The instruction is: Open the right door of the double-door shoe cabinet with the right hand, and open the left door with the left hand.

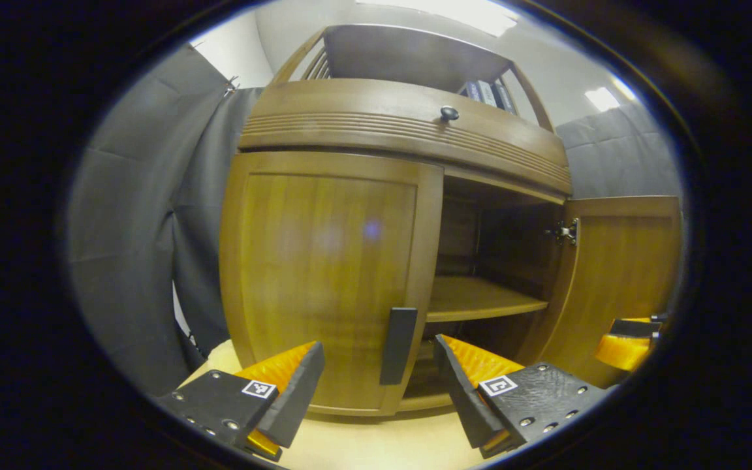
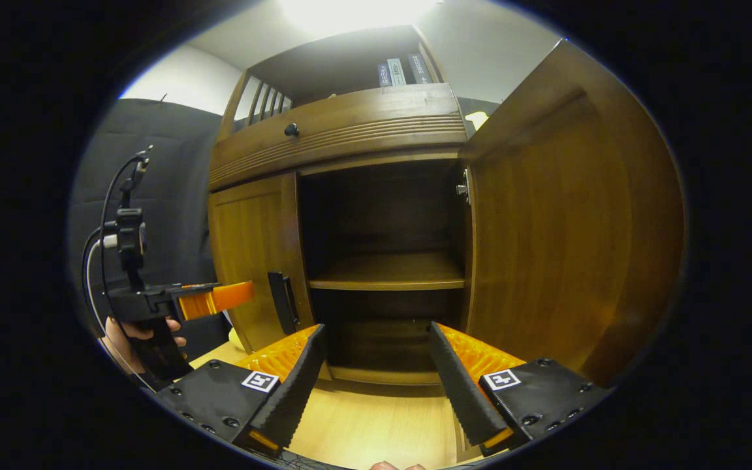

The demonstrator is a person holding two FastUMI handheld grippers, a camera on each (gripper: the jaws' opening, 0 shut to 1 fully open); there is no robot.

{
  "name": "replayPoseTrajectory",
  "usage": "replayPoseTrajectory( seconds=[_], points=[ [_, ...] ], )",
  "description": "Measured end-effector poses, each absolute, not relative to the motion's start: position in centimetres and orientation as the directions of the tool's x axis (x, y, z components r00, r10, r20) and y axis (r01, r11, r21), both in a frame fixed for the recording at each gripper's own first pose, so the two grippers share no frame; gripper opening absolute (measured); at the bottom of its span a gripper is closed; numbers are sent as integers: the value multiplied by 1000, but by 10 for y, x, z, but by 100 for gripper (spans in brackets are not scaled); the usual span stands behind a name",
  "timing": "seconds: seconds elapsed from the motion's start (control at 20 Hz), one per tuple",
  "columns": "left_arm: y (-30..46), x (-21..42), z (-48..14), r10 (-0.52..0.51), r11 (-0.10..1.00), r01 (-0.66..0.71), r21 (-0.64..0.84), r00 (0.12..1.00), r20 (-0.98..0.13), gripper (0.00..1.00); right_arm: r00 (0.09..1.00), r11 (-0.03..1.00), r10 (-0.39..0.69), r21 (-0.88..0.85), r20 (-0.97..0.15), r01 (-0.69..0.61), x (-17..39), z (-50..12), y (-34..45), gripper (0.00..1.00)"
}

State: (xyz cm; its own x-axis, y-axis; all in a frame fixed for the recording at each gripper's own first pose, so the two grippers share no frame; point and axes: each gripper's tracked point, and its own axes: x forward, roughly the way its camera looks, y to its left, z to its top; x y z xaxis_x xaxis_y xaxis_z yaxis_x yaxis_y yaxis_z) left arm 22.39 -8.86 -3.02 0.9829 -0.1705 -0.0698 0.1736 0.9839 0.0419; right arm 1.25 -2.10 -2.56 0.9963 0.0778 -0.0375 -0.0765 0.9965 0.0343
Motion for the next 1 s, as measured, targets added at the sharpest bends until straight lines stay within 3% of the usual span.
replayPoseTrajectory(
  seconds=[0.25, 0.3, 0.45, 0.5, 0.9, 1.0],
  points=[
    [-108, 268, -49, -150, 986, 157, 61, 984, -100, 97, 992, 993, 120, 17, -42, -119, 29, -27, -17, 93],
    [-112, 276, -52, -140, 986, 148, 70, 984, -110, 99, 992, 992, 123, 7, -38, -123, 35, -29, -18, 98],
    [-122, 289, -62, -128, 986, 140, 86, 983, -134, 99, 991, 991, 133, 0, -29, -133, 53, -22, -20, 98],
    [-123, 293, -63, -121, 987, 134, 88, 983, -136, 99, 990, 991, 136, 1, -32, -136, 57, -23, -19, 93],
    [-122, 306, -66, -108, 992, 114, 56, 989, -100, 38, 990, 989, 140, -47, -36, -141, 69, -29, -21, 93],
    [-123, 309, -71, -104, 989, 113, 91, 990, -94, 32, 990, 989, 138, -45, -38, -140, 70, -29, -21, 93]
  ],
)
